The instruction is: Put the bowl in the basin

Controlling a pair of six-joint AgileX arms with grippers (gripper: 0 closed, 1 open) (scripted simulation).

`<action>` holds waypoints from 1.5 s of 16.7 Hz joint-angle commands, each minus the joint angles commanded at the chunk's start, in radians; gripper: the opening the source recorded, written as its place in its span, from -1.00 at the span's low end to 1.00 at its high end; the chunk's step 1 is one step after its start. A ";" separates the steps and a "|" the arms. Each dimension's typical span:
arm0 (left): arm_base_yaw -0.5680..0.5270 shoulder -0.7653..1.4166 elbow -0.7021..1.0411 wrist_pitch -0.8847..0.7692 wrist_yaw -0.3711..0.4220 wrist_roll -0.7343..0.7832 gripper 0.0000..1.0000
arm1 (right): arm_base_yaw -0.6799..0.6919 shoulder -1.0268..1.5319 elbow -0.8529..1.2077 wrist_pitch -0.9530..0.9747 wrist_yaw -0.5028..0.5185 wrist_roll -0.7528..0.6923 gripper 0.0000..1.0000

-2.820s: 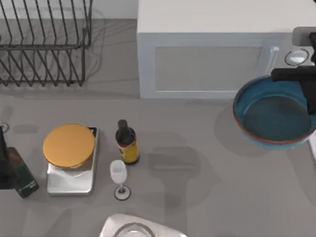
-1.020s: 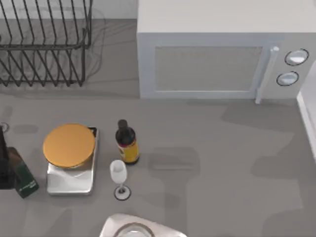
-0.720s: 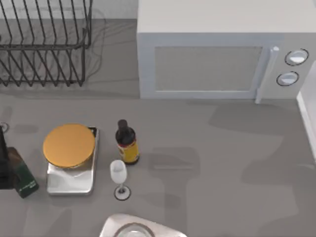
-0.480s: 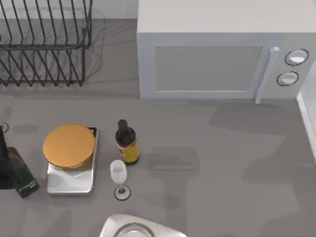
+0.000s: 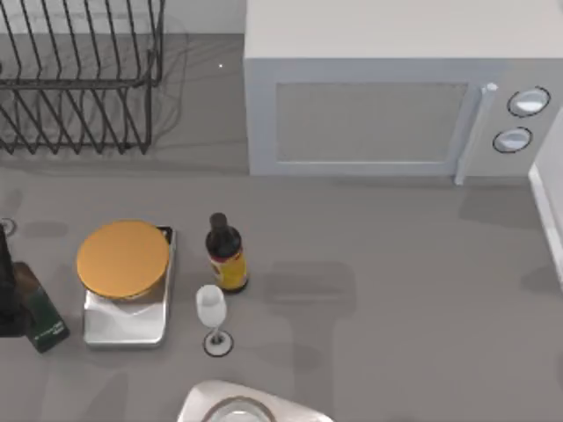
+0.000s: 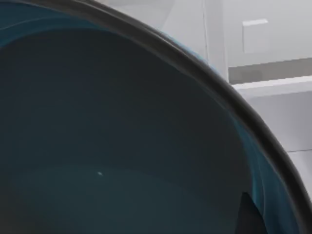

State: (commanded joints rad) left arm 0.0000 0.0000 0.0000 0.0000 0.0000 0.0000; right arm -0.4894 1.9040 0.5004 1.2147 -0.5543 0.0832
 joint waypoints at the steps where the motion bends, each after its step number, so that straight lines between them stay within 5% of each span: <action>1: 0.000 0.000 0.000 0.000 0.000 0.000 1.00 | -0.003 0.055 -0.011 0.062 0.003 0.001 -1.00; 8: 0.000 0.000 0.000 0.000 0.000 0.000 1.00 | -0.034 0.284 -0.018 0.468 0.052 -0.050 -1.00; 15: 0.000 0.000 0.000 0.000 0.000 0.000 1.00 | -0.039 0.313 -0.011 0.520 0.062 -0.069 -1.00; 25: 0.000 0.000 0.000 0.000 0.000 0.000 1.00 | -0.039 0.313 -0.011 0.520 0.062 -0.069 0.51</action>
State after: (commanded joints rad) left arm 0.0000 0.0000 0.0000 0.0000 0.0000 0.0000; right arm -0.5280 2.2165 0.4893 1.7343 -0.4924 0.0146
